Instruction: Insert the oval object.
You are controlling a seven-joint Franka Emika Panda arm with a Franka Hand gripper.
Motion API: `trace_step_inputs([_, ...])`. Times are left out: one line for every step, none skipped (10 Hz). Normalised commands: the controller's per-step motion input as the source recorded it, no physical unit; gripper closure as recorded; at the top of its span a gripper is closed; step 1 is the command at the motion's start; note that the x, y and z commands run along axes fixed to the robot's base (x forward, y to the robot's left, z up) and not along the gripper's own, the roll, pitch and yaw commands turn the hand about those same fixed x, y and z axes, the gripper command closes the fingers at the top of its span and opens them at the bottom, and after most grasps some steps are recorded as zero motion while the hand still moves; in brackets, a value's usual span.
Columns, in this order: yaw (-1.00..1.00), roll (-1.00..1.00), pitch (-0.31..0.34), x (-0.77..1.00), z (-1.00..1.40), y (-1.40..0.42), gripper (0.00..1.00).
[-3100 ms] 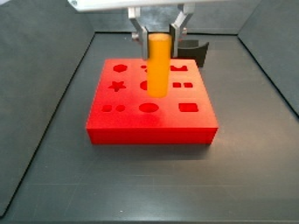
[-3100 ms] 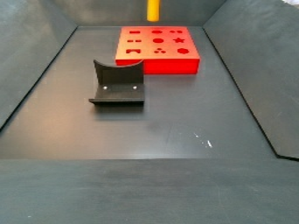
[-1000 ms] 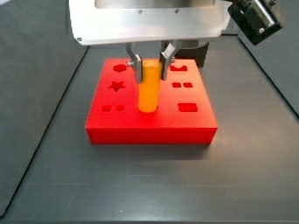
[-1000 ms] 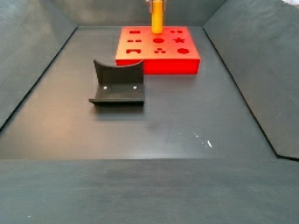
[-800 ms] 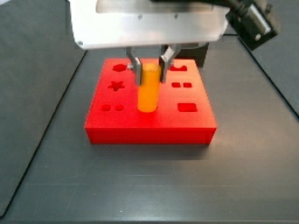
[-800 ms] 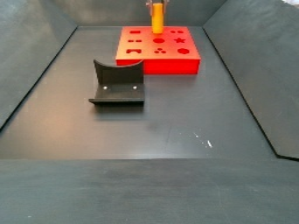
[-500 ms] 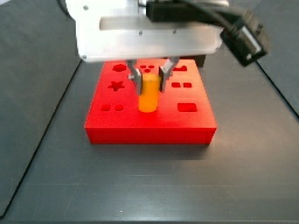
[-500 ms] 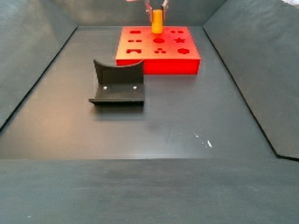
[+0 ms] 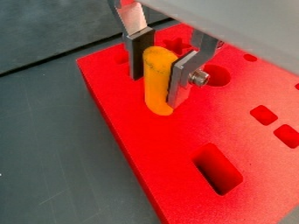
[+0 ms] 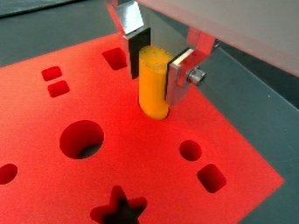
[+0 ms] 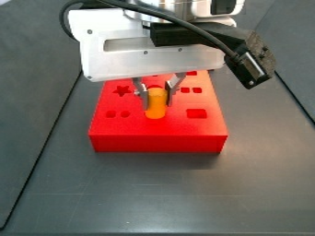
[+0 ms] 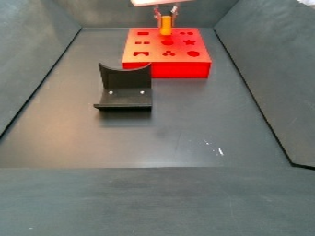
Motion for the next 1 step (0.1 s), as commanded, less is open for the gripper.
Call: trace_step_inputs([0.0,0.0,0.0,0.0,0.0,0.0,1.0])
